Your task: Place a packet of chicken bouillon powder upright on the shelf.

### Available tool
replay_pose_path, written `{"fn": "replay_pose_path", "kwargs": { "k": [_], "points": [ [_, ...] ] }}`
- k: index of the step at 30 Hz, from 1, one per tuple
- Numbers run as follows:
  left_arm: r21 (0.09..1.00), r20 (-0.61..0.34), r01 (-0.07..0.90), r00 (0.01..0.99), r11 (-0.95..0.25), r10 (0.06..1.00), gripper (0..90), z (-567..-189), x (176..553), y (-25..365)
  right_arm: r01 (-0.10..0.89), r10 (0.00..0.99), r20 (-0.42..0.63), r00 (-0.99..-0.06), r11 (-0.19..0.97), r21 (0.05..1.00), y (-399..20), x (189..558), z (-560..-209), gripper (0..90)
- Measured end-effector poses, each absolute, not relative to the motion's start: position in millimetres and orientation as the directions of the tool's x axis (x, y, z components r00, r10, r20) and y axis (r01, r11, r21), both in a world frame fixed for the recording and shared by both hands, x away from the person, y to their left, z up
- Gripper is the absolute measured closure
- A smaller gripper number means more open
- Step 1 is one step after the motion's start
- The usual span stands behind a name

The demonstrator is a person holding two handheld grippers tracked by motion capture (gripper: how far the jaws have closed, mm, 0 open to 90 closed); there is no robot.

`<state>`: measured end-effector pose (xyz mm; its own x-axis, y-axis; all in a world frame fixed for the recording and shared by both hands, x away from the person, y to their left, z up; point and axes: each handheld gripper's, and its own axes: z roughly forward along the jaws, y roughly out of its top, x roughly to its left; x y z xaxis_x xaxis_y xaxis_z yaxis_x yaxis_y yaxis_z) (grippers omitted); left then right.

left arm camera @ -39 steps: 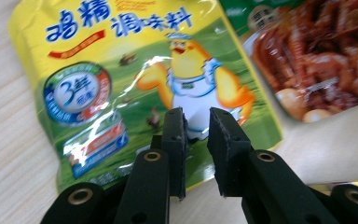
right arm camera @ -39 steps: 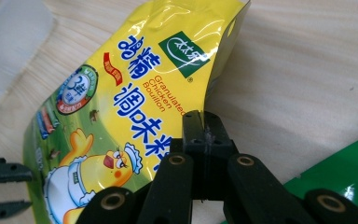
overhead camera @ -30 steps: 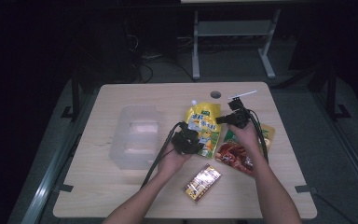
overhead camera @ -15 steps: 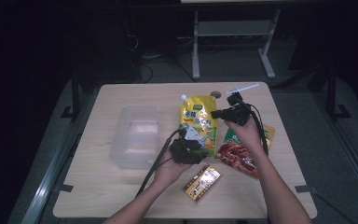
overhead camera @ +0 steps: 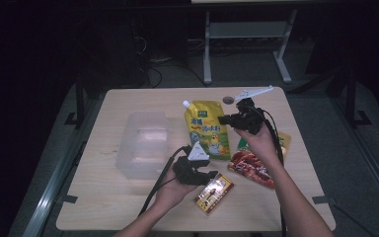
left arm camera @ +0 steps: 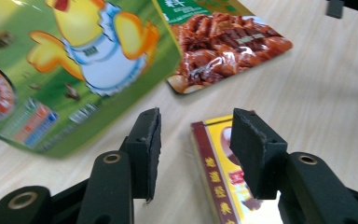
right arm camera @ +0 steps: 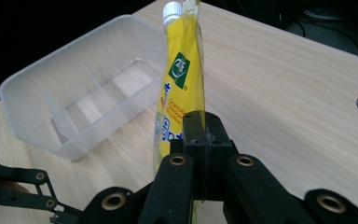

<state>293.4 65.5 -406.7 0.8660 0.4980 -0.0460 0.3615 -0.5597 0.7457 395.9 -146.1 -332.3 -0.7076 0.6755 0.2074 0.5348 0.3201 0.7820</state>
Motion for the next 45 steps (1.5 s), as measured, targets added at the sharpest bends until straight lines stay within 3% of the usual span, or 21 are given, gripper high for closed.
{"fn": "replay_pose_path", "kwargs": {
  "k": [13, 29, 45],
  "points": [
    [0.755, -0.056, 0.346, 0.880, -0.557, 0.471, 40.0, -407.1, 275.6, 74.0, 0.448, 0.647, 0.114, -0.754, 0.380, 0.809, -123.9, 382.7, -306.6, 90.0],
    [0.768, -0.044, 0.298, 0.908, -0.567, 0.417, 35.8, -409.1, 244.6, 84.9, 0.385, 0.597, 0.085, -0.797, 0.396, 0.833, -94.1, 371.3, -272.4, 90.0],
    [0.776, -0.044, 0.296, 0.906, -0.556, 0.421, 30.8, -416.8, 233.7, 102.3, 0.311, 0.502, 0.075, -0.862, 0.406, 0.859, -25.6, 371.1, -250.5, 90.0]
  ]
}}
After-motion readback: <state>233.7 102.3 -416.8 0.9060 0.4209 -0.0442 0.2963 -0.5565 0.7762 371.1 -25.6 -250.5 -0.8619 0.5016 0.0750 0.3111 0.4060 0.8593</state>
